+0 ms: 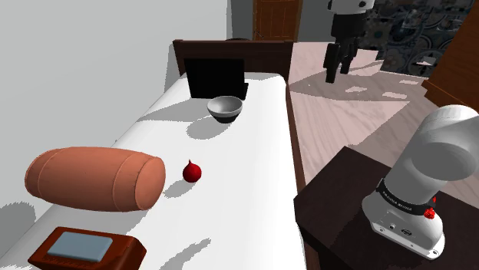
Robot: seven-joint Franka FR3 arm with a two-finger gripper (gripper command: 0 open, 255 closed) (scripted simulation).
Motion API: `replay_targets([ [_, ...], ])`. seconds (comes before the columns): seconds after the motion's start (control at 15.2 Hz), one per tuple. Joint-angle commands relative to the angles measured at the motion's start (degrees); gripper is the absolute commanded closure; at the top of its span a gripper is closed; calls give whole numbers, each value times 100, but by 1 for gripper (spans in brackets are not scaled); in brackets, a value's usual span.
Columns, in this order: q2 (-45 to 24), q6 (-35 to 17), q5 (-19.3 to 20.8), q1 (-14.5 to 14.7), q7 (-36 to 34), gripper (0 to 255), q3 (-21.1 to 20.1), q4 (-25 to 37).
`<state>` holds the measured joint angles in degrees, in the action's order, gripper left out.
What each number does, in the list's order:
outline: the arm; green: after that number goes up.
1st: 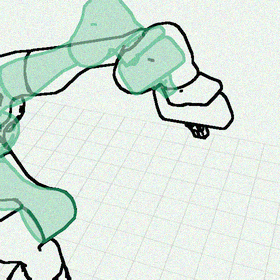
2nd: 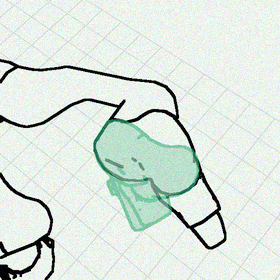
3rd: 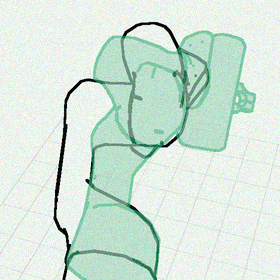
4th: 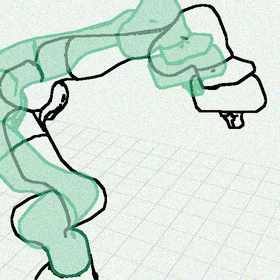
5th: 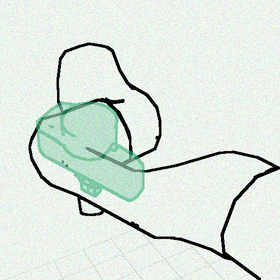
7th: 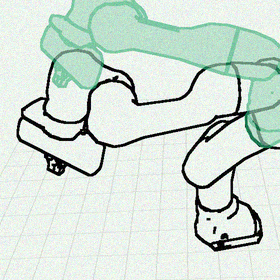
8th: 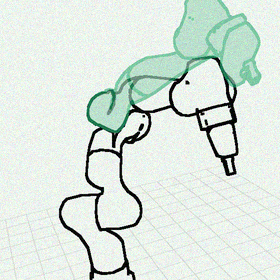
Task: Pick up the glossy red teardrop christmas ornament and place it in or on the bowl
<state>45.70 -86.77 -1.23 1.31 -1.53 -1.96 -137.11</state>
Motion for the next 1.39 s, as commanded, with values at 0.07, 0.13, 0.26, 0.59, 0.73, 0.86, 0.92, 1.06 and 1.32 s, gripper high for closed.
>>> replay_targets([
  [0.07,-24,-171,-68,33,-131,0,-122,-95],
  [0.13,-58,-345,-135,66,-261,0,-245,-182],
  [0.26,-158,-700,-259,130,-521,0,-497,-330],
  [0.59,-594,-1618,-493,260,-1179,0,-1145,-551],
  [0.73,-841,-1990,-542,289,-1452,0,-1411,-576],
  [0.86,-1126,-2359,-557,298,-1736,0,-1682,-565],
  [0.92,-1282,-2541,-549,292,-1883,0,-1821,-545],
  [1.06,-1620,-2897,-494,266,-2194,0,-2099,-478],
  [1.32,-2394,-3555,-195,132,-2903,0,-2672,-233],
])
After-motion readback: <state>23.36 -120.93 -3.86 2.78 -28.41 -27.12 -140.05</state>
